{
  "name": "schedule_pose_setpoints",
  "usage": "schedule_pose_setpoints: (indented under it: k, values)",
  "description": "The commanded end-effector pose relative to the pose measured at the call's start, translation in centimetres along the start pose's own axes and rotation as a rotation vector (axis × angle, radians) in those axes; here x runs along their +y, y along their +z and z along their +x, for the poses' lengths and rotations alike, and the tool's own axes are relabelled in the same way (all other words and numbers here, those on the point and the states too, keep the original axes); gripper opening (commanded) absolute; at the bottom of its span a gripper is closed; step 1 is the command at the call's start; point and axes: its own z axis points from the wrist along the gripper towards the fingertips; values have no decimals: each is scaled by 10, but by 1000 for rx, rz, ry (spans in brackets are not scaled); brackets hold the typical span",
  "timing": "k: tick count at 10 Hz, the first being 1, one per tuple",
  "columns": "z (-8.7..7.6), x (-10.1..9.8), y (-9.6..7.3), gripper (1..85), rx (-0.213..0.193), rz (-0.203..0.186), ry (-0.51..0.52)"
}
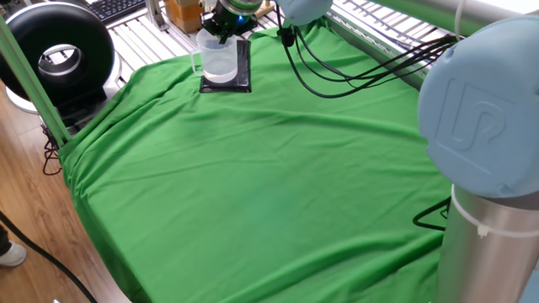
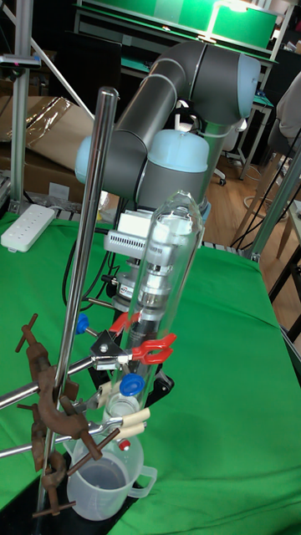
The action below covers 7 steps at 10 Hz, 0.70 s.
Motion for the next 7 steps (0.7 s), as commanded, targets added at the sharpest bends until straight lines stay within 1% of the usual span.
schedule_pose_setpoints:
  k: [1, 5, 6, 7]
  values:
    - [-1, 0, -1, 13, 1, -6, 12]
    - [0, 1, -2, 13, 2, -7, 17]
    - [2, 4, -4, 13, 9, -7, 26]
    - [8, 6, -7, 13, 25, -1, 43]
